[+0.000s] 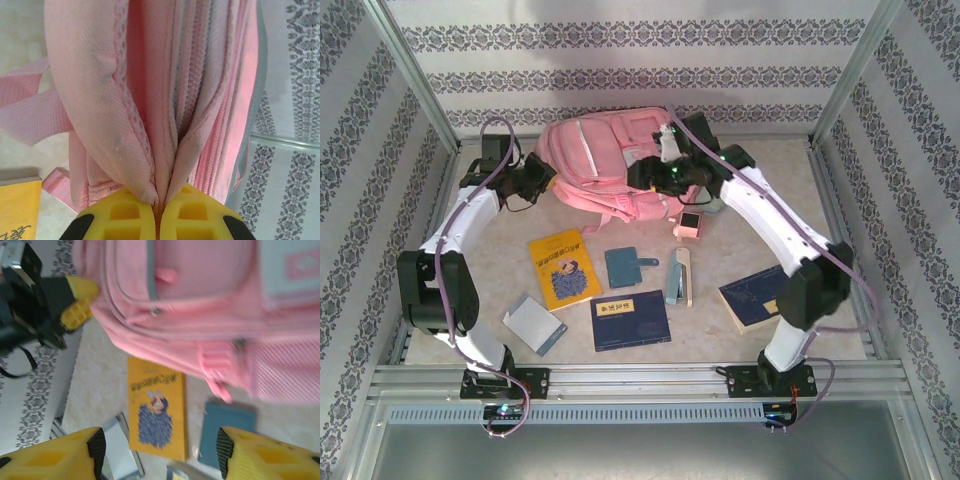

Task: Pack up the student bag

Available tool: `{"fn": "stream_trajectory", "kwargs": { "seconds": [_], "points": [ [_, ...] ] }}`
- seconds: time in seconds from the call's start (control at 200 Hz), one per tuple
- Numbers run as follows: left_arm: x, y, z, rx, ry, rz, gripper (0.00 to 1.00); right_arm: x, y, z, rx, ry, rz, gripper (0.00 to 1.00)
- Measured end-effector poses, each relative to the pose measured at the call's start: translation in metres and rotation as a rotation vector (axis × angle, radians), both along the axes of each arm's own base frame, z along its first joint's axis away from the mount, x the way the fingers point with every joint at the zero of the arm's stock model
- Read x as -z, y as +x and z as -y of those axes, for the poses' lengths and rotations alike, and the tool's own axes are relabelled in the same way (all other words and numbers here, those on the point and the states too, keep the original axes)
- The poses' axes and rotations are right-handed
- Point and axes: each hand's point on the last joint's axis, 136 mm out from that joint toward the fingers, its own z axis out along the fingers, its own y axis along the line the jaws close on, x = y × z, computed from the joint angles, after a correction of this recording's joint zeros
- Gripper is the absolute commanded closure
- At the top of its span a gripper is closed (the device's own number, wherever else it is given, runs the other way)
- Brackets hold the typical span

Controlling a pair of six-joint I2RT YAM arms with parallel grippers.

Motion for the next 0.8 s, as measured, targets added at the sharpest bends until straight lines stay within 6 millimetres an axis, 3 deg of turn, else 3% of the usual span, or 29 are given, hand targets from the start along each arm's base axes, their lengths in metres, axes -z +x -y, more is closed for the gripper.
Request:
{"fn": "stream_trajectory", "kwargs": {
  "seconds": [0.195,0.325,0.46,0.58,0.69,0.799],
  "points": [
    [-0.012,-0.008,0.021,0.111,0.062,0.045,1.0,0.004,0.057,-0.044,-0.065,0.084,0.0,0.45],
    [-0.02,-0.015,0.027,0.157,0.075,0.072,1.0,0.025,0.084,-0.06,-0.093,0.118,-0.029,0.44],
    [-0.024,-0.021,0.029,0.19,0.091,0.088,1.0,0.048,0.088,-0.07,-0.124,0.138,-0.096,0.44],
    [-0.02,-0.025,0.029,0.213,0.106,0.077,1.0,0.054,0.086,-0.072,-0.146,0.158,-0.132,0.47],
    [-0.02,-0.028,0.03,0.239,0.118,0.071,1.0,0.047,0.081,-0.079,-0.18,0.212,-0.148,0.59],
    [-0.023,-0.028,0.031,0.261,0.132,0.072,1.0,0.038,0.077,-0.088,-0.219,0.255,-0.14,0.82]
  ]
}}
